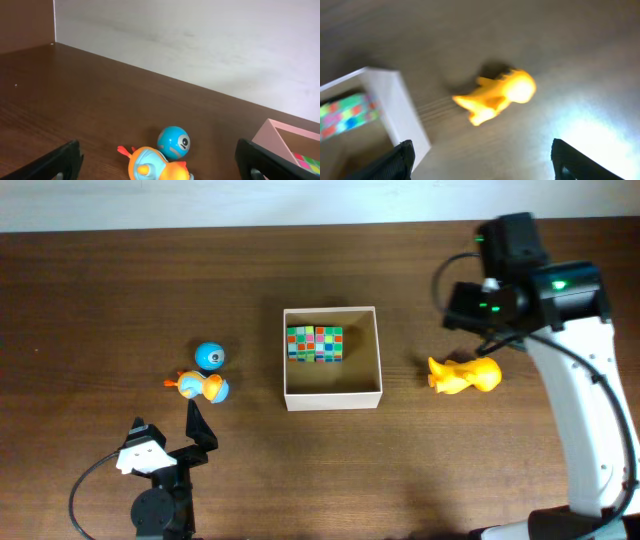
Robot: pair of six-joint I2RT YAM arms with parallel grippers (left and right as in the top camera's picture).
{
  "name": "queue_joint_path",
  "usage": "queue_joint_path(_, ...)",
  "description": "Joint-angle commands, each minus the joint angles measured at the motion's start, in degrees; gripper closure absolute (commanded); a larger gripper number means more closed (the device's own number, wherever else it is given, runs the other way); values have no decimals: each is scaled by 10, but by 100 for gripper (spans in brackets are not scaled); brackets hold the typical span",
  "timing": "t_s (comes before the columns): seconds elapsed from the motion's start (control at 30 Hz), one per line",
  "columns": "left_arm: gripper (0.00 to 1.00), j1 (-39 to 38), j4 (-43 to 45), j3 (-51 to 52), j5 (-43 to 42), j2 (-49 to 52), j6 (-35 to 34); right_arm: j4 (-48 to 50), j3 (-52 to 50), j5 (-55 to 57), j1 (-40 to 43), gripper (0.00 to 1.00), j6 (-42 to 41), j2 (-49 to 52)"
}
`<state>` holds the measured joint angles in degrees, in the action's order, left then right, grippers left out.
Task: Pack container
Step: 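Raise the right gripper out of the box and move right to the dinosaur, then lower the right gripper onto the orange dinosaur toy and close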
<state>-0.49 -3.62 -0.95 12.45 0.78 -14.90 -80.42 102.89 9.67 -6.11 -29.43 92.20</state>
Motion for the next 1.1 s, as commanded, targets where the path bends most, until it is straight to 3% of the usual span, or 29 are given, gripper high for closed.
queue_joint_path(0.0, 1, 3, 1, 4, 4, -4, 9, 35, -72, -47, 49, 19, -67, 2)
queue_joint_path(0.27, 1, 3, 1, 4, 4, -4, 9, 201, -261, -127, 88, 25, -93, 3)
queue_joint_path(0.5, 1, 3, 1, 4, 4, -4, 9, 257, -302, -121, 88, 45, -136, 4)
queue_joint_path(1.07, 1, 3, 1, 4, 4, -4, 9, 300, -382, -121, 88, 46, -157, 12)
